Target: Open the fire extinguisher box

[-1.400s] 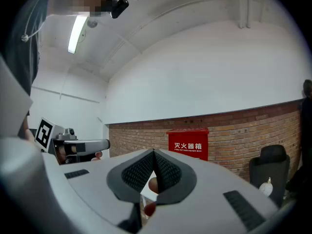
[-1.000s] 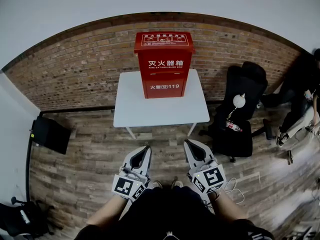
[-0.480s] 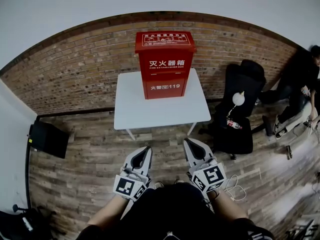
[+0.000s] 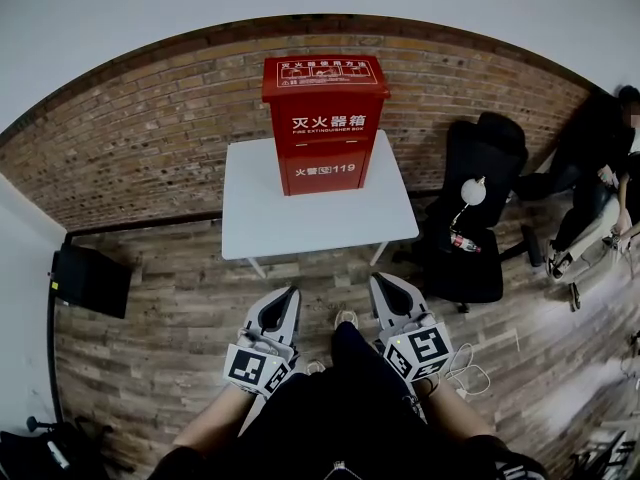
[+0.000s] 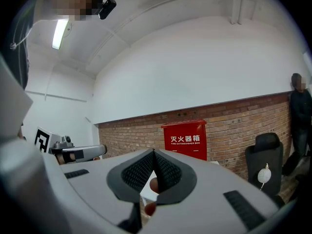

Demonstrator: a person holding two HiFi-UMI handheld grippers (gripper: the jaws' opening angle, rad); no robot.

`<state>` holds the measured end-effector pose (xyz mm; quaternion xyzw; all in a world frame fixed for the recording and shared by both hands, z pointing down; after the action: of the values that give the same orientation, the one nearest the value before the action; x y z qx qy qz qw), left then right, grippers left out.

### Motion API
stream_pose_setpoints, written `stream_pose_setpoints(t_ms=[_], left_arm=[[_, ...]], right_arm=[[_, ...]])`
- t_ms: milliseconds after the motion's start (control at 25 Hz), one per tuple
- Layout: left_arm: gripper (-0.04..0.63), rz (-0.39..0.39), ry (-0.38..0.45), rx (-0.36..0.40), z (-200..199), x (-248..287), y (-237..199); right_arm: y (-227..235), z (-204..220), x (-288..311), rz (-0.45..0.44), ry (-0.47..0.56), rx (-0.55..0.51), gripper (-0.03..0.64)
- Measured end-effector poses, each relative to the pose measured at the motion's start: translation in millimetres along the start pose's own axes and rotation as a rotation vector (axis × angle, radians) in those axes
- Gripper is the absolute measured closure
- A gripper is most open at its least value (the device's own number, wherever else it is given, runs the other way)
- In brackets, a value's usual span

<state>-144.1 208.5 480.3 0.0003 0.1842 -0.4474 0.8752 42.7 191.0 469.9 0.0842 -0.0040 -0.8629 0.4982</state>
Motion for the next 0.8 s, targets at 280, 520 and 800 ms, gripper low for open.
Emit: stream_pose_setpoints(t_ms=[280,520,800], left_arm=[[0.546,-0.020,-0.001,0.019,11,38,-20],[0.546,-0.035,-0.024,0.034,23,88,-41],[0.546,-0.046,-0.014,0.047,34,162,-67]], right_arm=[[31,-1,40,-0.040,0.023,-0.019,0.597],[69,-2,86,-0.069,0.044,-0.017,0.597],[125,-6,141,-0.102,0.054,-0.020,0.597]])
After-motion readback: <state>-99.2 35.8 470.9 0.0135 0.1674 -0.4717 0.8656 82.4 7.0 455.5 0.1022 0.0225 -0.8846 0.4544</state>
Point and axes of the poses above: the fingertips, and each gripper's own axes: x forward along the fingers, y to its right, z out of its underside, the point moved 4 cm from there along -x, backward along the fingers, and after that the axes turned 15 degrees about y, right-handed, at the moved point
